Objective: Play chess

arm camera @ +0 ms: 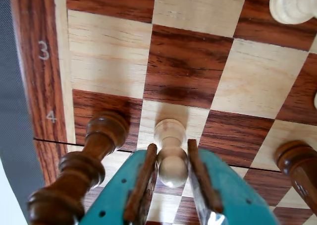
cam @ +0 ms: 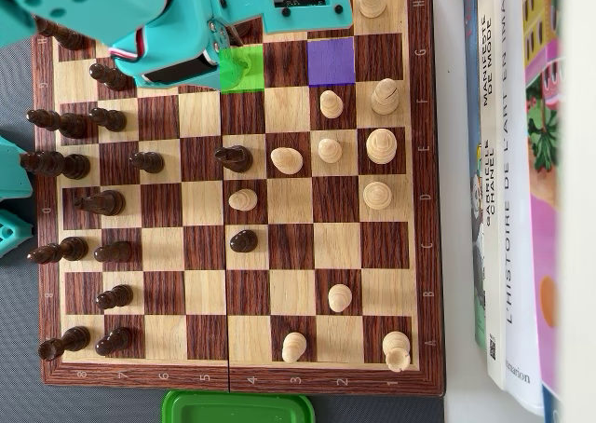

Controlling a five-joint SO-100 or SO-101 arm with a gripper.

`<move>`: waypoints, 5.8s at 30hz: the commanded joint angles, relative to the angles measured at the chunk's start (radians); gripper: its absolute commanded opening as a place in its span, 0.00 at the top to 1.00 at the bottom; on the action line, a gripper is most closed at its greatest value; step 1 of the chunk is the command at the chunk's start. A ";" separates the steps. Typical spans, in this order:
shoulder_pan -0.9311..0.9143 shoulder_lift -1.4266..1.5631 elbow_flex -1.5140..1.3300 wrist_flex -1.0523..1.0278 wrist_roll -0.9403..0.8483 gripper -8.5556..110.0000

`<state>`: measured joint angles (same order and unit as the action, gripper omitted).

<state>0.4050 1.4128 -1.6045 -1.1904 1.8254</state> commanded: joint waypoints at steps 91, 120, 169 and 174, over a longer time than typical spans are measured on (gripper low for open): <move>-0.457 1.433 -0.887 0.324 -0.198 0.82; -0.376 1.861 -1.402 0.966 -0.282 0.82; -0.385 1.933 -1.554 2.349 -0.285 0.82; -0.383 1.933 -1.554 2.528 -0.285 0.82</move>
<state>0.0245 3.3364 -3.1401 1.2609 1.5478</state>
